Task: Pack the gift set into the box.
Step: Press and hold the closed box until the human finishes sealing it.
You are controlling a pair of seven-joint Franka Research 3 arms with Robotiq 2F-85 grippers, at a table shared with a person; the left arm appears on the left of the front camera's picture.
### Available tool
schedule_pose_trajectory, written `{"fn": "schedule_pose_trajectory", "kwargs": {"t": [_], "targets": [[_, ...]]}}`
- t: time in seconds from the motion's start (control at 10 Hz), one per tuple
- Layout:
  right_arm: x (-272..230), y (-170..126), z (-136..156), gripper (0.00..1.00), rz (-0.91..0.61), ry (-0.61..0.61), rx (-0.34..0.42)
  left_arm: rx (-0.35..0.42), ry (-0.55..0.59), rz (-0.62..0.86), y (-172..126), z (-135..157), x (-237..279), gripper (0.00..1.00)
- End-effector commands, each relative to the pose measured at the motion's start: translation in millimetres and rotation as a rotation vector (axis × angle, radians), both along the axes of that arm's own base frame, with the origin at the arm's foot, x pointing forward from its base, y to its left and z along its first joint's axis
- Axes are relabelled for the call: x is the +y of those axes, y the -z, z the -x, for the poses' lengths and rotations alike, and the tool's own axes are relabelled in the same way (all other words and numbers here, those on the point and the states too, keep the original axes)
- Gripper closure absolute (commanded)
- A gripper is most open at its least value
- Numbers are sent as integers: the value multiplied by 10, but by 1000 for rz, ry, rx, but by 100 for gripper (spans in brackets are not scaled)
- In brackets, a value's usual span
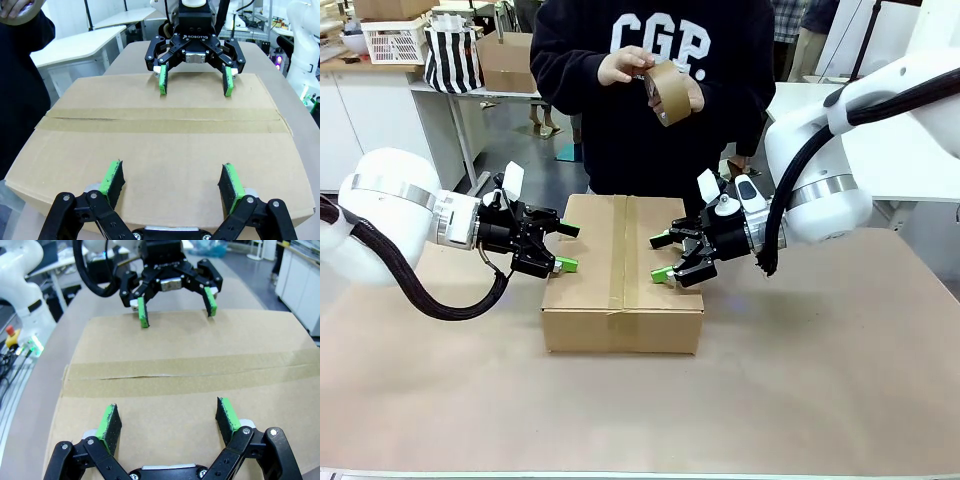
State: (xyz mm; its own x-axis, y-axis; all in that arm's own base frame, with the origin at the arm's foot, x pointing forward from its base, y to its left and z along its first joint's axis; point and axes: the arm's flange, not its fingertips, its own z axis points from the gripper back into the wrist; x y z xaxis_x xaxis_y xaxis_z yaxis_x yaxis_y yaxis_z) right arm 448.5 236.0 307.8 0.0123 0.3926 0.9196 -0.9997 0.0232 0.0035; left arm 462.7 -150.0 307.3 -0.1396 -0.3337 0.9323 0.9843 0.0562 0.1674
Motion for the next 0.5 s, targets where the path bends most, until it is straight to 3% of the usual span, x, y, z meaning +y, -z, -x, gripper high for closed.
{"fn": "schedule_pose_trajectory", "kwargs": {"t": [0.0,0.4], "targets": [[-3,14,4,0,4,-5,-16,0,5,-3,16,6,13,0],[-3,14,4,0,4,-5,-16,0,5,-3,16,6,13,0]]}}
